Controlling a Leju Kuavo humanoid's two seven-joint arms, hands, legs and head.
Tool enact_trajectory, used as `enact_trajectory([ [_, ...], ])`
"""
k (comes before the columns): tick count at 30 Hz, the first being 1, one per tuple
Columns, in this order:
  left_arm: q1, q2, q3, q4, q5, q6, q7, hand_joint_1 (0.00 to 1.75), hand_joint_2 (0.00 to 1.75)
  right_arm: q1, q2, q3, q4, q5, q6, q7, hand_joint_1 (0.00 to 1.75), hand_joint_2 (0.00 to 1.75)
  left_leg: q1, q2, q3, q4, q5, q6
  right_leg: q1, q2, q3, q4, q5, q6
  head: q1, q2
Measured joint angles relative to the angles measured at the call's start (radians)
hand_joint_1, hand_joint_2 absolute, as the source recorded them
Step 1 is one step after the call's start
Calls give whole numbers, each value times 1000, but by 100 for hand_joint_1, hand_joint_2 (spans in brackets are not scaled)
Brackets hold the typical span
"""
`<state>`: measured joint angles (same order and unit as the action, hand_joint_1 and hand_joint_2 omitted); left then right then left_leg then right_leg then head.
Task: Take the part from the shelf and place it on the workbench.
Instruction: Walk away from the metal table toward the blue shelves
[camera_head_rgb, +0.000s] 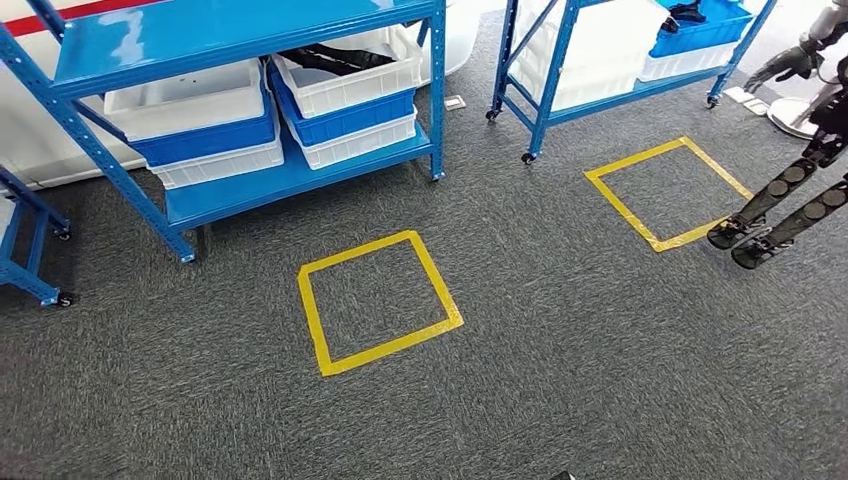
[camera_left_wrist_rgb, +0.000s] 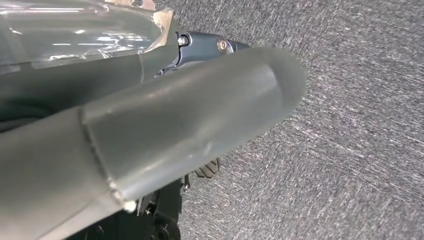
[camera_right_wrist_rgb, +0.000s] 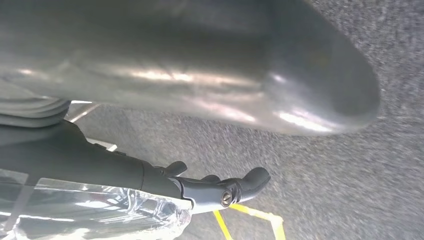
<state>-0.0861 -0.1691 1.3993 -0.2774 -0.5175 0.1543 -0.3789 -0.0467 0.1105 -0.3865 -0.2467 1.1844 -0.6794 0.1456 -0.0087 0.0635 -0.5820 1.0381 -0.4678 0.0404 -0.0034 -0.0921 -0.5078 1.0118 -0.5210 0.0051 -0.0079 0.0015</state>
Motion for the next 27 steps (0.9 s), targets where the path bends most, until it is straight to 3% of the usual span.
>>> enact_trajectory([
  [1, -1, 1, 0, 0, 0, 0, 0, 0, 0, 0, 1, -1, -1, 0, 0, 0, 0, 0, -5, 4, 5, -14, -1, 2, 1, -9, 1, -1, -1, 2, 0, 0],
  [3, 0, 2, 0, 0, 0, 0, -1, 0, 0, -1, 2, -4, -3, 0, 0, 0, 0, 0, -3, -17, 5, -24, 5, 5, 2, -19, 2, -2, -4, 8, 0, 0],
  [5, 0, 3, 0, 0, 0, 0, -2, 0, 0, -3, 2, -6, -5, 0, 0, -1, 0, 0, 4, -38, 12, -41, 18, 12, 2, 19, -12, 35, -26, 10, 1, 0],
  [7, -3, 3, 0, 0, 0, 0, -2, 0, 0, 0, 1, -7, -7, 1, 0, -1, 0, 0, 9, -60, 13, -49, 26, 17, -3, 72, -66, 151, -80, 8, 6, 0],
  [9, -3, 3, 0, 0, 0, 0, -2, 0, 0, 5, -1, -8, -7, 0, 0, -1, 0, 0, 10, -86, 11, -49, 27, 18, -9, 86, -126, 271, -121, 14, 8, 0],
  [10, -2, 2, 0, 1, 0, 0, -2, 0, 0, 6, -2, -8, -7, 0, 0, -1, 0, 0, 11, -100, 11, -48, 28, 17, -12, 87, -137, 288, -119, 22, 8, 0],
  [11, -1, 1, 0, 1, 0, 0, -2, 0, 0, 7, -3, -8, -7, 0, 0, -1, 0, 0, 12, -114, 12, -47, 28, 15, -15, 89, -127, 262, -100, 34, 8, 0],
  [12, -1, 1, 0, 1, 0, 0, -2, 0, 0, 7, -4, -9, -7, 0, 0, -1, 0, 0, 14, -128, 13, -45, 28, 12, -20, 96, -100, 199, -68, 47, 8, 0],
  [13, -1, 1, 0, 1, 0, 0, -2, 0, 0, 7, -4, -9, -7, 0, 0, -1, 0, 0, 15, -141, 11, -40, 26, 7, -26, 115, -69, 124, -36, 58, 10, 0],
  [14, -1, 1, 0, 1, 0, 0, -2, 0, 0, 7, -5, -9, -7, 0, 0, -1, 0, 0, 15, -154, 8, -33, 23, 0, -29, 132, -44, 60, -10, 61, 11, 0],
  [16, -1, 2, 0, 1, 0, 0, -2, 0, 0, 6, -4, -9, -7, 0, 0, -1, 0, 0, 12, -172, 0, -25, 19, -14, -28, 151, -25, 7, 9, 49, 13, 0],
  [18, 2, 3, 0, 1, 0, 0, -3, 0, 0, 4, -3, -9, -7, 0, 0, -1, 0, 0, 14, -183, -6, -26, 21, -25, -27, 132, -21, 7, 13, 30, 11, 0],
  [19, 3, 3, 0, 1, -1, 0, -3, 0, 0, 2, -2, -9, -7, 1, 0, -1, 0, 0, 15, -172, -10, -20, 19, -29, -29, 124, -18, 6, 16, 23, 10, 0],
  [21, 3, 4, 0, 1, -4, 0, -3, 0, 0, 2, -1, -11, -8, 3, 0, -1, 0, 0, 17, -121, -38, 41, -17, -38, -32, 103, -15, 4, 19, 10, 1, 0],
  [22, 1, 4, -1, 2, -7, 1, -3, 0, 0, 3, -1, -12, -8, 5, 0, -1, 0, 0, 18, -93, -67, 100, -49, -43, -30, 93, -15, 4, 18, 5, -3, 0],
  [24, 0, 6, -2, 3, -15, 1, -2, 0, 0, 5, -1, -15, -8, 12, 0, -1, 0, 0, 21, -71, -134, 233, -105, -49, -26, 67, -16, 4, 15, 0, -6, 0],
  [25, 0, 6, -2, 3, -20, 1, -2, 0, 0, 5, -1, -16, -8, 14, 0, -1, 0, 0, 22, -68, -153, 269, -111, -50, -25, 55, -15, 4, 14, -1, -6, 0],
  [26, 1, 6, -3, 4, -24, 2, -1, 0, 0, 4, -1, -17, -8, 16, 0, -1, 0, 0, 22, -66, -152, 263, -96, -50, -25, 43, -14, 4, 12, -2, -6, 0],
  [27, 1, 7, -4, 5, -28, 2, 0, 0, 0, 3, -1, -18, -8, 18, 0, -1, 0, 0, 22, -62, -131, 221, -67, -49, -25, 34, -12, 4, 10, -3, -6, 0],
])
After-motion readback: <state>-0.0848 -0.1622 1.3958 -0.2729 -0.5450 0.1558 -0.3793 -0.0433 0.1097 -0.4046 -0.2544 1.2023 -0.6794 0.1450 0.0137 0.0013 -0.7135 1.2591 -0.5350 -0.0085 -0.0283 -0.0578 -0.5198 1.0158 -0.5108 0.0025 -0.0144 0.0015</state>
